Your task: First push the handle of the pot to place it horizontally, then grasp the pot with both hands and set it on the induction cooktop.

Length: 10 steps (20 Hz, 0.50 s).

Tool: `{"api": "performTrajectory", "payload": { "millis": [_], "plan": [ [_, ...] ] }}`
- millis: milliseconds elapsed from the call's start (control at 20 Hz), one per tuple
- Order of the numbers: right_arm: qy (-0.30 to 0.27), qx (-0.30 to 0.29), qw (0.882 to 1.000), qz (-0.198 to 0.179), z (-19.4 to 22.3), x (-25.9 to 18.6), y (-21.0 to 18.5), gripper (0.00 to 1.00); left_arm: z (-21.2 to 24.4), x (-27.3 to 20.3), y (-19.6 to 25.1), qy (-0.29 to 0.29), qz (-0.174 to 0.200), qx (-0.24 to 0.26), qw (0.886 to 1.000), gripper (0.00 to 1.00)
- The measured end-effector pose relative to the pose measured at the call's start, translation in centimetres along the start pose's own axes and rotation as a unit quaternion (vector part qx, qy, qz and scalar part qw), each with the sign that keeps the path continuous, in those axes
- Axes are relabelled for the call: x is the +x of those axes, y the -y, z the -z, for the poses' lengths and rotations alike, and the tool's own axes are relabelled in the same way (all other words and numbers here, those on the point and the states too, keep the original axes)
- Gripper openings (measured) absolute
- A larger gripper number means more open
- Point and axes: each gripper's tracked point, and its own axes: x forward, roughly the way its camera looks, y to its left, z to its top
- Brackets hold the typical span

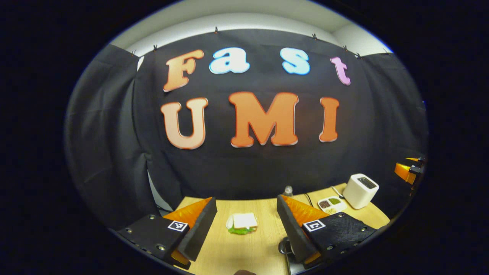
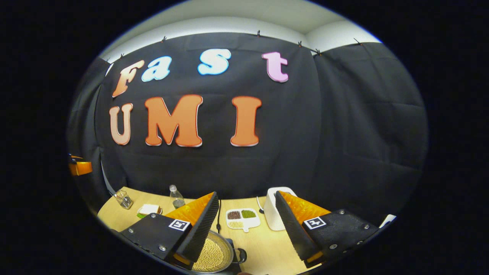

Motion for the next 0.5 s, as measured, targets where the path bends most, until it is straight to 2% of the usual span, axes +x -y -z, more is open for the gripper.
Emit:
{"api": "performTrajectory", "payload": {
  "millis": [50,100,150,300,350,400,500],
  "plan": [
    [0.016,0.005,1.000,-0.004,-2.0,-0.3,-0.1,0.93,-2.4,-0.5,-0.8,0.026,-0.006,-0.004,1.000,0.95],
    [0.032,0.009,0.999,-0.010,-3.7,-0.8,-0.3,0.98,-5.0,-1.3,-1.7,0.052,-0.012,-0.010,0.999,0.93],
    [0.047,0.010,0.999,-0.014,-5.4,-1.2,-0.2,0.94,-7.4,-2.2,-2.5,0.074,-0.018,-0.017,0.997,0.93],
    [0.095,0.000,0.995,-0.014,-10.6,-1.9,-0.1,0.93,-13.0,-4.4,-4.6,0.127,-0.035,-0.020,0.991,0.93],
    [0.109,-0.005,0.994,-0.018,-12.1,-2.2,-0.3,0.97,-14.8,-5.0,-5.3,0.145,-0.039,-0.017,0.988,0.93],
    [0.116,-0.012,0.993,-0.022,-13.2,-2.6,-0.5,0.93,-16.7,-5.4,-5.6,0.162,-0.043,-0.017,0.986,0.93],
    [0.136,-0.031,0.990,-0.021,-15.7,-3.6,-0.6,0.93,-20.3,-6.4,-5.5,0.190,-0.036,-0.024,0.981,0.92]
  ]
}}
